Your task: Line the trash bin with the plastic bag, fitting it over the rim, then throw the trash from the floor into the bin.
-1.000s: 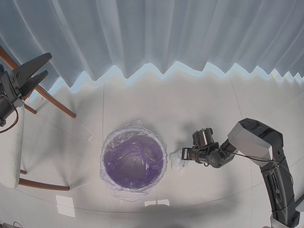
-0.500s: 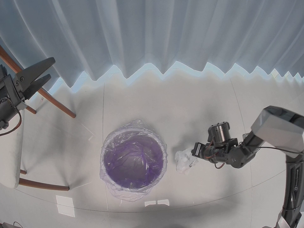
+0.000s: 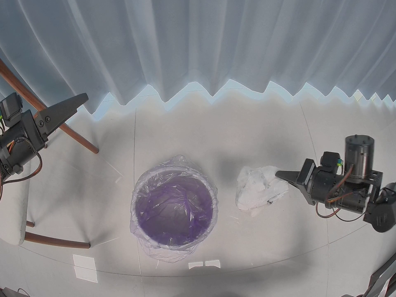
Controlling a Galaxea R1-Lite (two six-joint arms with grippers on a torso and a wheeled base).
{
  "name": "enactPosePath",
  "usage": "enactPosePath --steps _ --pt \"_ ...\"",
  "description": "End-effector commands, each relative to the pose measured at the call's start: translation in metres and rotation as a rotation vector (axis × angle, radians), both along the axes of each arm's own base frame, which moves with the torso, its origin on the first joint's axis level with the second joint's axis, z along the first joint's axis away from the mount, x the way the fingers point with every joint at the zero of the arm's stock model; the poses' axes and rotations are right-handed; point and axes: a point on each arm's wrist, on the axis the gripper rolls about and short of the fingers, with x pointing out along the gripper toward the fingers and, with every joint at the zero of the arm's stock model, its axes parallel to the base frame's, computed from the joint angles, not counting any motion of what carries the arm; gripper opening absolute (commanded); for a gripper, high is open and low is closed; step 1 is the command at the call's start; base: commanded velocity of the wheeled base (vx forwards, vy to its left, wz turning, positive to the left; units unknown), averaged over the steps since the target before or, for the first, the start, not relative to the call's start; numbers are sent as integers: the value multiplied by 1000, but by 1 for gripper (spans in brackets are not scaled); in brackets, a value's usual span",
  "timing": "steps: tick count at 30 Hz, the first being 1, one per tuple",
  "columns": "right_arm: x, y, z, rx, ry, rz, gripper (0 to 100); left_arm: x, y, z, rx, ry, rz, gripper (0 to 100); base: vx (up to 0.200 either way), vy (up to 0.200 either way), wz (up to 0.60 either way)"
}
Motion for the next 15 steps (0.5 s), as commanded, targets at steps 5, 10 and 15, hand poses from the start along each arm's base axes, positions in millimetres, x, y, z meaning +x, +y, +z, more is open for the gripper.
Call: enactPosePath --steps 5,10,15 --pt "-38 28 16 127 -143 170 0 8 -1 -2 15 -24 6 100 0 0 0" --pt "-29 56 -2 102 -205 190 0 6 -1 -4 19 -29 4 100 0 0 0" --pt "-19 85 -33 62 -280 184 0 6 -1 -5 21 -27 1 100 0 0 0"
